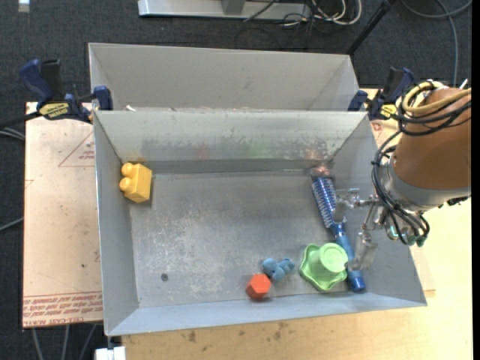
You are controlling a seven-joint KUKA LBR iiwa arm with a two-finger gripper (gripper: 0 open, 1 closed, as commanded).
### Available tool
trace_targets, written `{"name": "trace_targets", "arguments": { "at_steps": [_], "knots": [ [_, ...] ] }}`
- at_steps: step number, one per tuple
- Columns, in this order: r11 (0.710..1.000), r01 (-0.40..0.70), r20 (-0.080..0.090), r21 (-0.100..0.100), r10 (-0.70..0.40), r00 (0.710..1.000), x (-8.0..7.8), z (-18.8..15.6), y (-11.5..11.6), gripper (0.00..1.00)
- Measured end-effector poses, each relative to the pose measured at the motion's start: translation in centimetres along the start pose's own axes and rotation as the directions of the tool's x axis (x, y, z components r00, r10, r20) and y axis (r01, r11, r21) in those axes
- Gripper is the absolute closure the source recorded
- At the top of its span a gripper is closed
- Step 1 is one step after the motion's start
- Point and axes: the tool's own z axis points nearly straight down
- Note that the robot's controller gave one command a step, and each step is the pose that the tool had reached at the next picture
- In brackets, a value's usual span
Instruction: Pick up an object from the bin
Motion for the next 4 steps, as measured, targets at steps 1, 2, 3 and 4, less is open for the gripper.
{"name": "trace_targets", "arguments": {
  "at_steps": [1, 2, 3, 4],
  "knots": [
    [0.899, 0.439, 0.011, 0.004, -0.439, 0.899, 1.1, 11.2, 5.4, 0.0],
    [0.716, 0.698, 0.004, 0.002, -0.698, 0.716, -2.7, 13.8, 4.5, 0.0],
    [0.715, 0.699, 0.004, 0.004, -0.699, 0.715, -2.8, 13.7, 4.4, 1.0],
    [0.715, 0.699, 0.006, 0.004, -0.699, 0.715, -2.8, 13.7, 4.4, 0.0]
  ]
}}
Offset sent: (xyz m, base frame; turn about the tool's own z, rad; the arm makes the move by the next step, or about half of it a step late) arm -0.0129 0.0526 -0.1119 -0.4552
